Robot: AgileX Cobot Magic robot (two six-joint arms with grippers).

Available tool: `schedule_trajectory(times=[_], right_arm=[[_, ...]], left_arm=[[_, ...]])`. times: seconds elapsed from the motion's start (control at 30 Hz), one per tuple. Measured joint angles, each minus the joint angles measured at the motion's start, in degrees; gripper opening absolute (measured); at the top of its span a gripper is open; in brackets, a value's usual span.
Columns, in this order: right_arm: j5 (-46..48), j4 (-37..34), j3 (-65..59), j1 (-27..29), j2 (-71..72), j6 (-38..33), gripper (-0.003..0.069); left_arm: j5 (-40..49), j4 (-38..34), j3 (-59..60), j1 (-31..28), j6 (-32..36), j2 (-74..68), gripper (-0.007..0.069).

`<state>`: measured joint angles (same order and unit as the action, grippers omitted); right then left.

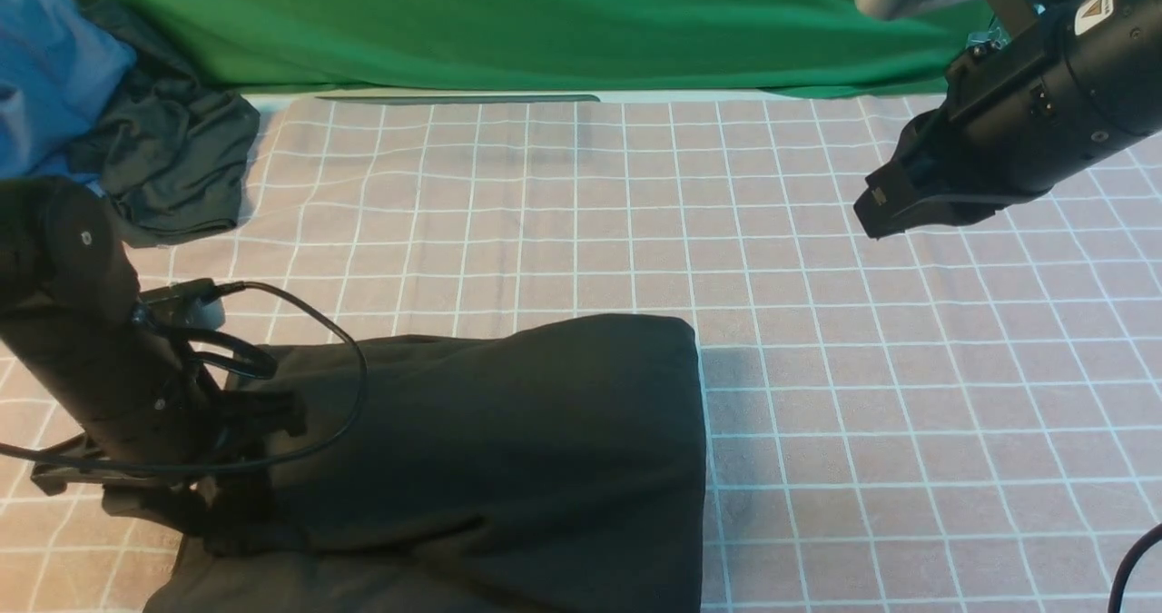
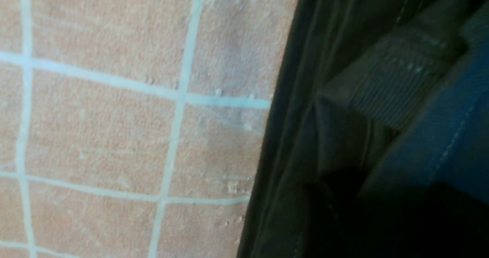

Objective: Fold a long-sleeved shirt over a pink coffee tablecloth.

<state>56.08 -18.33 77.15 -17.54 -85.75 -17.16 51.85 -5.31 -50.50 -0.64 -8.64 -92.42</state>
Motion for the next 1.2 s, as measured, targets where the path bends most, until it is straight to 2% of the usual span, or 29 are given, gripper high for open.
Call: schedule_trajectory(times=[0.13, 0.2, 0.47, 0.63, 0.77, 0.87, 0.9, 1.03, 1.2], right_arm=[[0.1, -0.8, 0.0, 0.0, 0.0, 0.0, 0.0037], [0.4, -1.1, 0.0, 0.0, 0.0, -0.1, 0.0037], [4.4, -1.8, 0.0, 0.0, 0.0, -1.4, 0.0037], [7.5, -6.7, 0.0, -0.4, 0.0, -6.8, 0.0037], [8.2, -8.2, 0.0, -4.3, 0.0, -9.3, 0.0037], [7.7, -8.7, 0.0, -10.7, -0.3, -10.4, 0.0037], [7.6, -8.7, 0.0, -10.7, -0.4, -10.4, 0.0037], [4.4, -9.1, 0.0, -16.3, -2.9, -11.2, 0.0037], [3.1, -9.1, 0.0, -19.3, -6.9, -11.2, 0.0037]], left_arm=[[-0.1, -0.3, 0.0, 0.0, 1.8, 0.0, 0.0084], [0.0, -0.5, 0.0, 0.0, 2.1, 0.0, 0.0055], [5.1, 2.3, -1.5, 0.0, 1.7, 3.9, 0.0048], [6.2, 4.4, -1.7, 0.0, 1.3, 8.7, 0.0048], [6.9, 5.3, -1.7, 0.0, 1.3, 9.3, 0.0048], [7.2, 7.5, -1.7, 0.0, 1.3, 9.3, 0.0048], [7.2, 7.7, -1.7, 0.0, 1.3, 9.3, 0.0048], [3.9, 8.9, -1.7, 0.0, 1.1, 9.3, 0.0048], [2.9, 8.1, -1.7, 0.0, 1.1, 9.3, 0.0050]])
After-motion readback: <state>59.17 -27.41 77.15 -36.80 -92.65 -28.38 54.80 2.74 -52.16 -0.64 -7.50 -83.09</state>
